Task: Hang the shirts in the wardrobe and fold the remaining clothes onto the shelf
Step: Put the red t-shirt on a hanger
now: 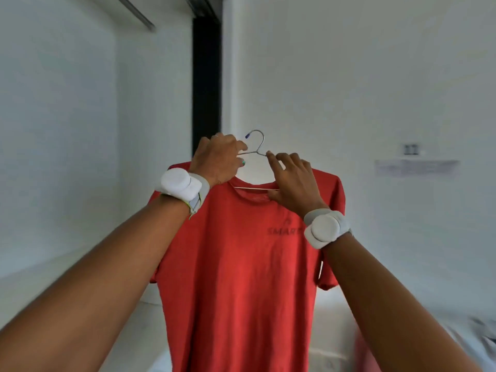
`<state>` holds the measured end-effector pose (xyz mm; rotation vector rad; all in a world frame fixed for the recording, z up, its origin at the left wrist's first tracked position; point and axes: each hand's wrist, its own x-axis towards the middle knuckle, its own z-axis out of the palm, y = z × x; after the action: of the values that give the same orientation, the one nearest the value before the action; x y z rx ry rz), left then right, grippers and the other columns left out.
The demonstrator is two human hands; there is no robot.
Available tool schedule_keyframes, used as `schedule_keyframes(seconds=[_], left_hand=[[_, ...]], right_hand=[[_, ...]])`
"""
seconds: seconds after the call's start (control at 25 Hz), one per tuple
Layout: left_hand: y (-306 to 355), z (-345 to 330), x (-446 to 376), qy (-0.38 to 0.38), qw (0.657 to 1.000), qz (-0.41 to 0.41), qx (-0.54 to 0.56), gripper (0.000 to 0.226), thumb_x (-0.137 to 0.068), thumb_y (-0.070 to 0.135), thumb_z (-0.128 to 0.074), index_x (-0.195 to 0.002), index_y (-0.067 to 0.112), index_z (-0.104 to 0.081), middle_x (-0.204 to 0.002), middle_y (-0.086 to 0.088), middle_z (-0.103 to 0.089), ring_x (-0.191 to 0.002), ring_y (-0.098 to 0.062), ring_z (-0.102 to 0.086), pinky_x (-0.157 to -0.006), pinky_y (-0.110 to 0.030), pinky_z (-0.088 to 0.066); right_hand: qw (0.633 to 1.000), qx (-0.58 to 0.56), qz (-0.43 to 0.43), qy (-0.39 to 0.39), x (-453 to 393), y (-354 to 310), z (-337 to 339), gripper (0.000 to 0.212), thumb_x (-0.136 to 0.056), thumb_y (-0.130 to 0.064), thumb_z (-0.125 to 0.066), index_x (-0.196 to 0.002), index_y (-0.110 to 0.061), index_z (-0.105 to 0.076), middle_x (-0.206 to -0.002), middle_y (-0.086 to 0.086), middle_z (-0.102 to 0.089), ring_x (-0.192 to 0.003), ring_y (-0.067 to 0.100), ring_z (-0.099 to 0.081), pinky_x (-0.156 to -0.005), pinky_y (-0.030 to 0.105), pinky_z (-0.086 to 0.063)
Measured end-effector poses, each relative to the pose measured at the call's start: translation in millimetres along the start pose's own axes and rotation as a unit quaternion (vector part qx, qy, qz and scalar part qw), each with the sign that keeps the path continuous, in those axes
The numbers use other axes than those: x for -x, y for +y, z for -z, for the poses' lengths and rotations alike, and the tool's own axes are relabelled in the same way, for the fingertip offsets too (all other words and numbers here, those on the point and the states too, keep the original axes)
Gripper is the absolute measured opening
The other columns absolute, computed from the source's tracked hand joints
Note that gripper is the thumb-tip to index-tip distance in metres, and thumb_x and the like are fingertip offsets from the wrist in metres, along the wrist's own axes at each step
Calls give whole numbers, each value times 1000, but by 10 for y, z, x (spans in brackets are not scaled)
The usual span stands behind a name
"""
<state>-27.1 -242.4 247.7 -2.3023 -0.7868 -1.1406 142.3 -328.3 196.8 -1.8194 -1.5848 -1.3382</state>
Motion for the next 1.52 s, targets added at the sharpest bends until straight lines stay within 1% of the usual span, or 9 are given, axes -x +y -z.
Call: schedule_keyframes(seconds=[0.2,0.44,0.6,0.68,1.0,1.12,1.24,1.4,1.52], left_hand=[[-1095,-66,-62,-10,978,22,-209,55,-92,32,-53,-143,19,-40,-144,0,-44,-128,-24,-43,-101,-42,-35],[-2047,-32,-411,-60,925,105,-359,61,-93,38,-51,-146,14,-31,-149,-3,-37,-134,-25,-36,-108,-42,-30],[-2569,112,-826,-70,909,198,-360,60,-92,40,-50,-144,14,-34,-144,-4,-42,-129,-29,-41,-106,-45,-32],[-2837,109,-1011,-68,895,217,-383,58,-92,41,-50,-142,14,-36,-142,-4,-43,-128,-29,-42,-105,-45,-32],[-3981,5,-1674,-38,881,198,-428,62,-93,43,-48,-146,16,-30,-144,-2,-40,-129,-26,-41,-107,-44,-31],[-4363,45,-2043,-18,888,183,-420,63,-93,44,-48,-146,16,-30,-144,-2,-40,-128,-26,-42,-107,-44,-32],[-4939,180,-2713,-7,893,177,-414,61,-93,44,-48,-144,16,-33,-142,-2,-42,-127,-26,-43,-106,-44,-33],[-5190,215,-3171,25,915,151,-372,60,-92,44,-50,-143,17,-35,-142,-2,-42,-128,-25,-42,-105,-42,-31],[-5378,204,-3457,35,919,152,-361,58,-92,44,-50,-142,17,-37,-141,-1,-42,-127,-25,-42,-104,-42,-31]], right_hand=[[995,-77,38,45,-1142,-636,-569,84,-75,-31,-75,-145,-8,-35,-132,15,-48,-117,34,-47,-90,48,-42],[988,-119,49,90,-2378,-998,-1100,76,-77,-31,-71,-141,-7,-37,-130,13,-46,-118,33,-44,-92,49,-42],[985,-133,59,96,-3150,-1191,-1251,60,-77,-31,-72,-126,-6,-48,-125,13,-47,-117,34,-45,-93,52,-41],[983,-130,60,113,-3533,-1300,-1405,56,-77,-31,-72,-122,-7,-50,-124,11,-48,-116,32,-45,-91,49,-40],[980,-83,33,175,-4988,-1593,-1744,40,-81,-29,-68,-113,-8,-56,-120,11,-49,-115,32,-46,-90,47,-40],[982,-68,16,174,-5553,-1584,-1742,37,-82,-27,-66,-113,-9,-57,-120,11,-49,-114,32,-46,-91,46,-40],[980,-64,-23,188,-6512,-1598,-1704,40,-83,-23,-64,-119,-8,-54,-122,12,-48,-116,32,-45,-94,47,-40],[976,-66,-57,199,-7051,-1537,-1658,46,-83,-19,-62,-126,-6,-50,-128,13,-47,-121,35,-42,-99,50,-36],[978,-56,-51,194,-7378,-1579,-1660,50,-83,-23,-62,-129,-9,-49,-130,12,-46,-123,34,-40,-101,54,-31]])
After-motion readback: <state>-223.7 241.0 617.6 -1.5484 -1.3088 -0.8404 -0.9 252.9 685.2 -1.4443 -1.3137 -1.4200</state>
